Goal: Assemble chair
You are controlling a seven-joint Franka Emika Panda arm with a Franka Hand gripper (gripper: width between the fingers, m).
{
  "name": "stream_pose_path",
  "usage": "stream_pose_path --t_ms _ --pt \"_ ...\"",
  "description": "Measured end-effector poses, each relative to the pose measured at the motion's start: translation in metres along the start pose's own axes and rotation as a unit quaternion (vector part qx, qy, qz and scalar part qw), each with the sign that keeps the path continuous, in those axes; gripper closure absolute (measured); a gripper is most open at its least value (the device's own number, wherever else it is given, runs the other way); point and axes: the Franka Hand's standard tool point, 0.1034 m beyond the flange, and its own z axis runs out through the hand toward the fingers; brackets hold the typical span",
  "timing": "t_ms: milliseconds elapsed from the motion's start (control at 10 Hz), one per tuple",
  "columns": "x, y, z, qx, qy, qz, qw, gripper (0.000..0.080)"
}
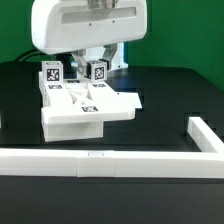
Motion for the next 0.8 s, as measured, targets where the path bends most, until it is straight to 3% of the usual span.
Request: stream_pose_path --t_ms 200,400,800 --pt "0.0001 0.0000 0.0000 0.000 0.000 0.018 1.000 0.0517" --pt "-0.0015 -0.0009 0.0003 -0.002 0.012 0.123 0.992 0.0517" --pt "-0.0027 -0.0023 0.0006 -0.005 0.037 0.313 0.949 0.0515"
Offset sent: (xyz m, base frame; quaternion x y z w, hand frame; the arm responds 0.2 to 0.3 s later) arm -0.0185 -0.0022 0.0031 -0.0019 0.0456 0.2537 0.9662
